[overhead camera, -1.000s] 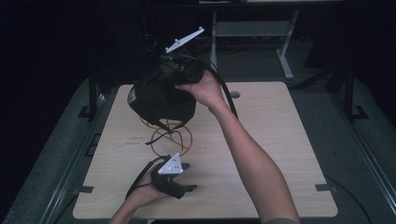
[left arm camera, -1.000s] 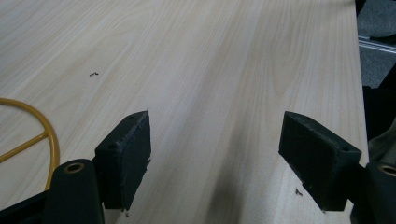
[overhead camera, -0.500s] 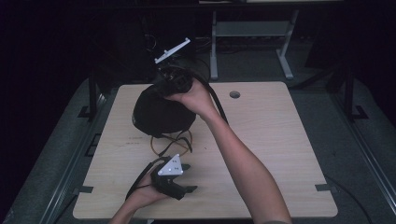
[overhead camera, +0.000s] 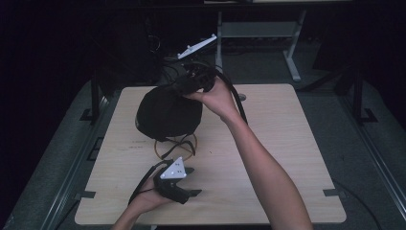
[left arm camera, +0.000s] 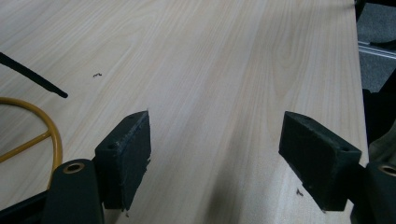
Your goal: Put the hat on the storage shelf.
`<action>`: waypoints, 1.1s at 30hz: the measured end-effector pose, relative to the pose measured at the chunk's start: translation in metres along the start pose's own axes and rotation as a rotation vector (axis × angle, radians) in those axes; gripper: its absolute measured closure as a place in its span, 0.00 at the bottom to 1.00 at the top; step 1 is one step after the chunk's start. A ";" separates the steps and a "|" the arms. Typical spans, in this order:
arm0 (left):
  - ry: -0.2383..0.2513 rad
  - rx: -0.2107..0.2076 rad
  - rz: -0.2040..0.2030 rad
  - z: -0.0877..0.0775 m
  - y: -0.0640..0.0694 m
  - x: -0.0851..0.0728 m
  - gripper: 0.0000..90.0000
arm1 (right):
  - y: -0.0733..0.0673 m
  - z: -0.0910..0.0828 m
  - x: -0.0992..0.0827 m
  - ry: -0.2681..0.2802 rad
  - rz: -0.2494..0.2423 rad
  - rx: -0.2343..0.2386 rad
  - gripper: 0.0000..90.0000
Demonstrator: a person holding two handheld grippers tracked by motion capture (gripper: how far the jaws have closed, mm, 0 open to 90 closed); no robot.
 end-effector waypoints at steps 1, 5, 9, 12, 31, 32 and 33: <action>0.001 0.001 -0.004 0.000 0.000 0.000 0.27 | 0.000 -0.003 -0.001 0.006 0.004 -0.001 0.43; 0.001 -0.001 -0.005 0.000 0.000 0.000 0.27 | 0.004 -0.012 -0.008 0.015 0.009 -0.006 0.41; -0.001 0.000 -0.001 0.000 0.000 0.000 0.27 | 0.009 -0.022 -0.016 0.021 0.025 -0.012 0.39; 0.001 0.000 0.000 0.000 0.000 0.000 0.27 | 0.012 -0.028 -0.022 0.023 0.032 -0.017 0.38; 0.002 -0.011 0.000 0.004 0.002 -0.001 0.27 | 0.033 -0.060 -0.065 0.038 0.096 -0.045 0.33; 0.003 -0.011 0.000 0.004 0.002 -0.001 0.27 | 0.035 -0.063 -0.071 0.040 0.102 -0.048 0.33; 0.003 -0.012 -0.001 0.004 0.002 -0.001 0.27 | 0.036 -0.063 -0.073 0.040 0.104 -0.049 0.33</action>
Point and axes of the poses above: each handheld gripper's, and its own axes: z roughly forward along the jaws, x roughly out of its top, y roughly to its right, the point moved 7 cm from there along z, roughly forward along the jaws, and after that the axes turned 13 degrees about -y, right-handed, at the moved point
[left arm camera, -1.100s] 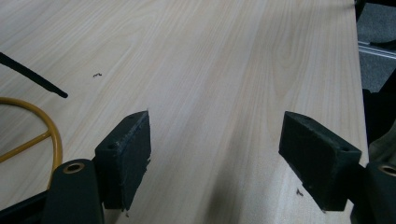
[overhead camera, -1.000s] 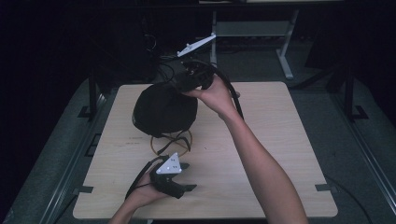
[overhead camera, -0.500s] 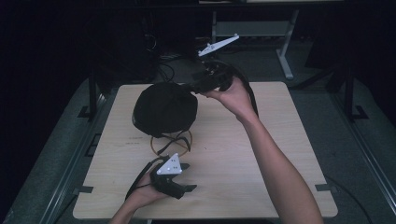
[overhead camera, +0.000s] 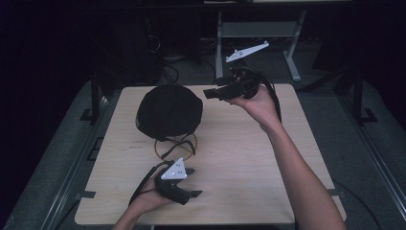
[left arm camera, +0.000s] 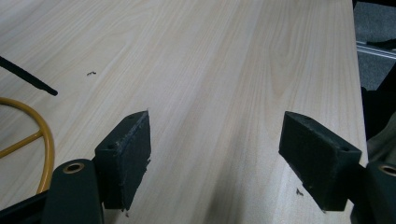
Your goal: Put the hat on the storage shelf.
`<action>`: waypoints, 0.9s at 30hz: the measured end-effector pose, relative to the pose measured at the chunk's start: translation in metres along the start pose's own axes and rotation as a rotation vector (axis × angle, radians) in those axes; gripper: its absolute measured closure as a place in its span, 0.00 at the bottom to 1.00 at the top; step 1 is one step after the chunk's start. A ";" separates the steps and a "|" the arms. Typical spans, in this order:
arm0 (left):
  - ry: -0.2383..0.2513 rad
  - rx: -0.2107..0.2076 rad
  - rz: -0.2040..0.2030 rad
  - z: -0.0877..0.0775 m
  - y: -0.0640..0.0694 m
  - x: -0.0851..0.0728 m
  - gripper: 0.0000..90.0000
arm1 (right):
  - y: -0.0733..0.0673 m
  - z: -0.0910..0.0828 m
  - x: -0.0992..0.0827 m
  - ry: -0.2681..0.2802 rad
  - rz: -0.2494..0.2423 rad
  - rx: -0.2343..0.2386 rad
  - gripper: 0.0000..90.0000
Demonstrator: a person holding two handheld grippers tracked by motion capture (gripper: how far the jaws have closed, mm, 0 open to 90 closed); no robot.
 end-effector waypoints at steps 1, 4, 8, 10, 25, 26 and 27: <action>-0.002 0.001 0.001 0.000 0.000 0.000 0.27 | 0.001 -0.001 -0.002 0.000 0.001 -0.001 0.33; 0.001 -0.002 -0.008 0.000 0.000 0.000 0.27 | 0.005 -0.003 -0.009 -0.003 0.007 -0.003 0.32; -0.002 -0.002 -0.007 0.000 0.000 0.000 0.27 | 0.009 -0.007 -0.016 -0.004 0.028 -0.005 0.31; -0.002 -0.002 -0.007 0.000 0.000 0.000 0.27 | 0.011 -0.009 -0.020 0.001 0.033 -0.006 0.31; 0.004 0.006 -0.010 0.000 -0.001 -0.001 0.27 | 0.022 -0.018 -0.050 -0.004 0.068 -0.017 0.30; 0.006 0.006 -0.010 0.000 -0.001 -0.001 0.27 | 0.023 -0.018 -0.052 -0.003 0.068 -0.017 0.30; 0.006 0.006 -0.010 0.000 -0.001 -0.001 0.27 | 0.023 -0.018 -0.052 -0.003 0.068 -0.017 0.30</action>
Point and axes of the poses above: each handheld gripper's, and its own axes: z roughly forward along the jaws, x roughly out of its top, y roughly to its right, the point moved 7 cm from there along z, roughly forward along the jaws, and after that the axes turned 13 degrees about -y, right-handed, at the moved point
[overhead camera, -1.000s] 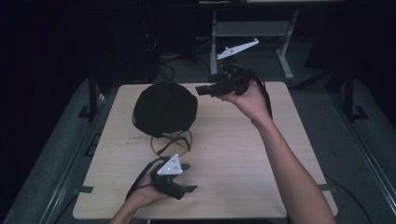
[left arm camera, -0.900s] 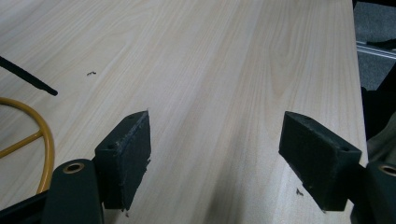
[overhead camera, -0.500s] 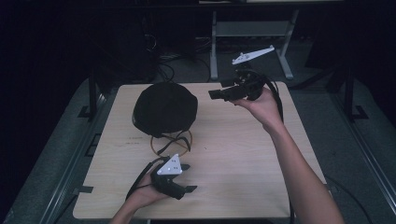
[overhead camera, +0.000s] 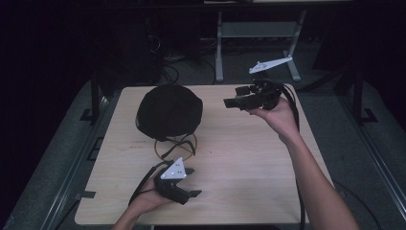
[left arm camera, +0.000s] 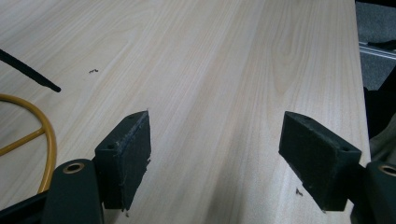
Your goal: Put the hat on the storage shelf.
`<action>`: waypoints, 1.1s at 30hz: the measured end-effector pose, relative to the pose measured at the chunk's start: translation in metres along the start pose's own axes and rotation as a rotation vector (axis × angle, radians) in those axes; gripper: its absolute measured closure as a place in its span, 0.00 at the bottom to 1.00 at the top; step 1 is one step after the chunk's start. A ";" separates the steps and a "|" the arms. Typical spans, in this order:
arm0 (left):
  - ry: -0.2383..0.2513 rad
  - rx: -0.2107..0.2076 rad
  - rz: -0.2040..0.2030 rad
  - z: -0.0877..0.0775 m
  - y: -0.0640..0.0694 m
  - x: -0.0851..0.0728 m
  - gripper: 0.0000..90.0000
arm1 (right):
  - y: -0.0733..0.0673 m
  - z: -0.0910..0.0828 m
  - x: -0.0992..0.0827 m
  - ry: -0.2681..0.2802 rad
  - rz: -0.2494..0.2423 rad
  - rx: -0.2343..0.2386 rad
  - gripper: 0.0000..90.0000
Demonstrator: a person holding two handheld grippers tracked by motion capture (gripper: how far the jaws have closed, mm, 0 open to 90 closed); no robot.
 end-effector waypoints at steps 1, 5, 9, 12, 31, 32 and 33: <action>0.005 -0.001 -0.003 0.000 0.000 0.000 0.27 | 0.002 -0.001 -0.005 -0.003 0.007 -0.003 0.29; 0.005 0.000 -0.005 0.000 0.000 0.000 0.27 | 0.005 -0.002 -0.011 -0.006 0.018 -0.004 0.29; 0.005 0.001 -0.003 0.000 0.000 0.000 0.27 | 0.008 -0.005 -0.020 -0.007 0.028 -0.008 0.27; 0.004 0.000 -0.005 0.000 0.000 0.000 0.27 | 0.011 -0.005 -0.025 -0.011 0.038 -0.010 0.26; -0.006 -0.002 -0.008 -0.001 -0.002 -0.001 0.27 | 0.021 -0.007 -0.074 -0.021 0.094 0.013 0.25; -0.003 -0.008 -0.016 -0.001 -0.002 -0.001 0.27 | 0.020 -0.006 -0.079 -0.024 0.097 0.016 0.24; -0.002 -0.011 -0.021 0.000 -0.002 -0.001 0.27 | 0.019 -0.006 -0.082 -0.027 0.094 0.014 0.24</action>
Point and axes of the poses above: each handheld gripper's, and its own axes: z roughly forward along the jaws, x roughly out of its top, y roughly to its right, the point moved 7 cm from there along z, roughly forward along the jaws, and after that the axes turned 13 degrees about -y, right-handed, at the moved point
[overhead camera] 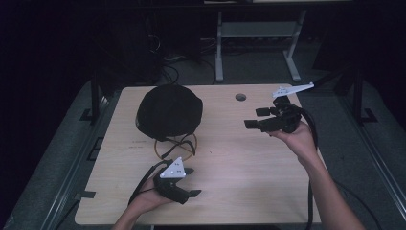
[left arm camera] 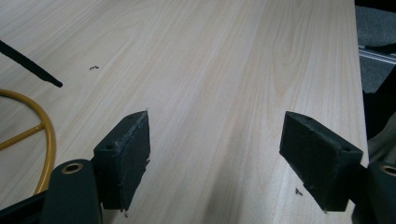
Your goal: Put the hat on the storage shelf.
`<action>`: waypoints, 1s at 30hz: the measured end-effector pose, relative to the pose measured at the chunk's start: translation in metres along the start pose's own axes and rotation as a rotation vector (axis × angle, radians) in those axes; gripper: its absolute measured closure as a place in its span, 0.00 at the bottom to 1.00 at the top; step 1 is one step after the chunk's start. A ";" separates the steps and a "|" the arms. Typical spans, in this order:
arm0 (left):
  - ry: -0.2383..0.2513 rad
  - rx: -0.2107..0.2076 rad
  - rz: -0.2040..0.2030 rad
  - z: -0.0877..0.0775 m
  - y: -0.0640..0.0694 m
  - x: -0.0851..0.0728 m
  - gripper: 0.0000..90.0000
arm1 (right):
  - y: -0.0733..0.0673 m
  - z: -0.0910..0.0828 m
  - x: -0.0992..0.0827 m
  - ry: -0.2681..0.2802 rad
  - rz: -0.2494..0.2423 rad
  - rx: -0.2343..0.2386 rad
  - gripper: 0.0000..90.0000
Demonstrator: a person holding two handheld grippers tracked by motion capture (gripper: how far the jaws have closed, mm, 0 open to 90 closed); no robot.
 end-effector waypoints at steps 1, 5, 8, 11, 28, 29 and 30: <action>0.000 0.000 0.000 0.000 0.000 0.000 0.26 | 0.000 0.000 0.000 0.000 0.000 0.000 0.24; -0.002 0.003 -0.005 0.000 -0.001 -0.001 0.25 | 0.003 0.002 -0.017 -0.004 0.016 0.013 0.23; -0.002 0.003 -0.009 0.000 -0.002 -0.001 0.24 | 0.005 0.003 -0.024 -0.005 0.024 0.018 0.23; 0.002 0.005 -0.017 0.000 -0.003 -0.001 0.23 | 0.007 0.006 -0.034 -0.013 0.036 0.019 0.23; 0.012 0.016 -0.048 0.000 -0.006 -0.003 0.20 | 0.011 0.012 -0.084 -0.040 0.075 0.041 0.22; 0.012 0.016 -0.048 0.000 -0.006 -0.003 0.20 | 0.011 0.013 -0.086 -0.039 0.076 0.042 0.22; 0.013 0.016 -0.051 0.000 -0.006 -0.003 0.20 | 0.011 0.012 -0.088 -0.039 0.079 0.042 0.22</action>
Point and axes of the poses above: each handheld gripper's, and its own axes: z roughly forward along the jaws, x roughly out of its top, y roughly to its right, the point moved 7 cm from there along z, roughly forward along the jaws, and after that the axes turned 13 degrees about -y, right-handed, at the moved point
